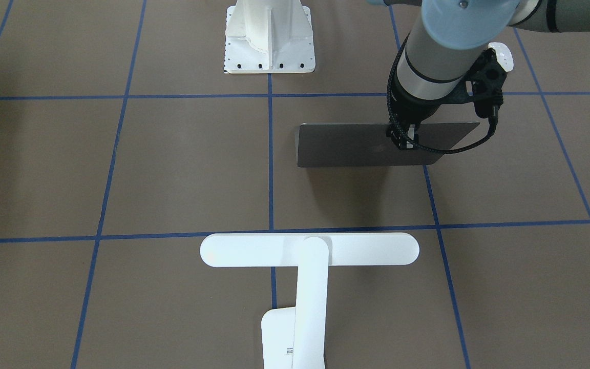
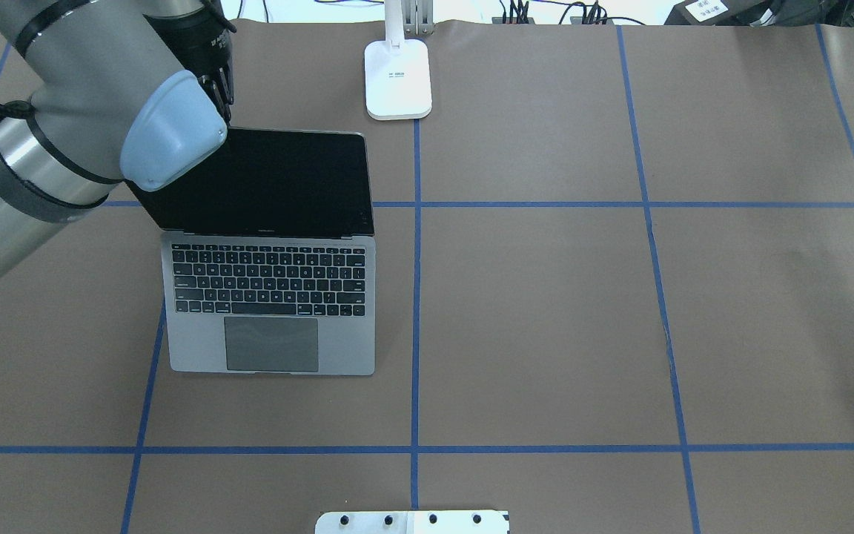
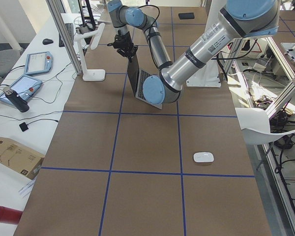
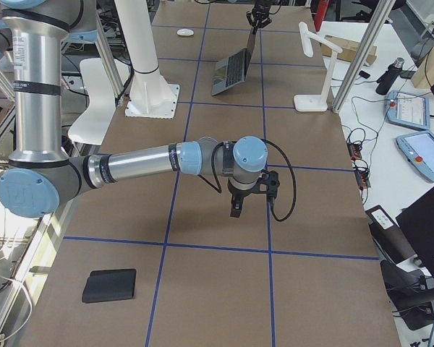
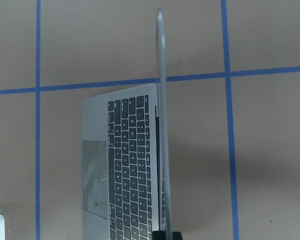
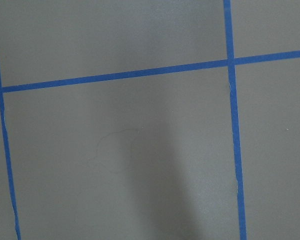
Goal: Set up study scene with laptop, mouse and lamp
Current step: 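Move the laptop with the left gripper toward the white lamp, then lower the laptop onto the table in front of the lamp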
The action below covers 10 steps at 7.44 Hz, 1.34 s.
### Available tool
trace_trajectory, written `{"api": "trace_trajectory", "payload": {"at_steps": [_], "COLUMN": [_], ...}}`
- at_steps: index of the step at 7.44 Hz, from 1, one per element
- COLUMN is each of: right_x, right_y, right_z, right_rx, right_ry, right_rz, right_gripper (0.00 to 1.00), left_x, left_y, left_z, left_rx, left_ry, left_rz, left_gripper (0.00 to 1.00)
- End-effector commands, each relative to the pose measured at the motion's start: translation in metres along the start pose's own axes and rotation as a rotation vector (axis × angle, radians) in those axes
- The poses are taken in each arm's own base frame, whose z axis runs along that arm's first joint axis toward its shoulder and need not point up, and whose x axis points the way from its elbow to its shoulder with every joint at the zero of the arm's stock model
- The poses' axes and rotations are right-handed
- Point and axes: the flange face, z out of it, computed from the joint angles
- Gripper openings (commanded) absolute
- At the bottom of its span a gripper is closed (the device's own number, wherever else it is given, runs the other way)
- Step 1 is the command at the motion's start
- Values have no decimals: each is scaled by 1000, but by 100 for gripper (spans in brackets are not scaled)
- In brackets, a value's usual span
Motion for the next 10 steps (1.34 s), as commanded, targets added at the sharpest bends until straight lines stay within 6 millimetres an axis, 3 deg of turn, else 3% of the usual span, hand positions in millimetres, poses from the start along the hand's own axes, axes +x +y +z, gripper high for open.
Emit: {"api": "trace_trajectory", "payload": {"at_steps": [1,5,10], "right_x": [-1,0,3], "right_y": [-1,-1,-1], "right_z": [0,1,3], "right_rx": [0,0,-5], "right_ry": [-1,1,2], "right_rz": [-3,-3,1], "right_gripper": [100,100,100], "left_x": [24,68,91], "left_y": [1,2,-2], "left_z": [15,41,57], "left_rx": [-13,-57,-89], "left_ry": [18,72,106], "left_rz": [17,-57,-106], "left_gripper": [0,0,0]}}
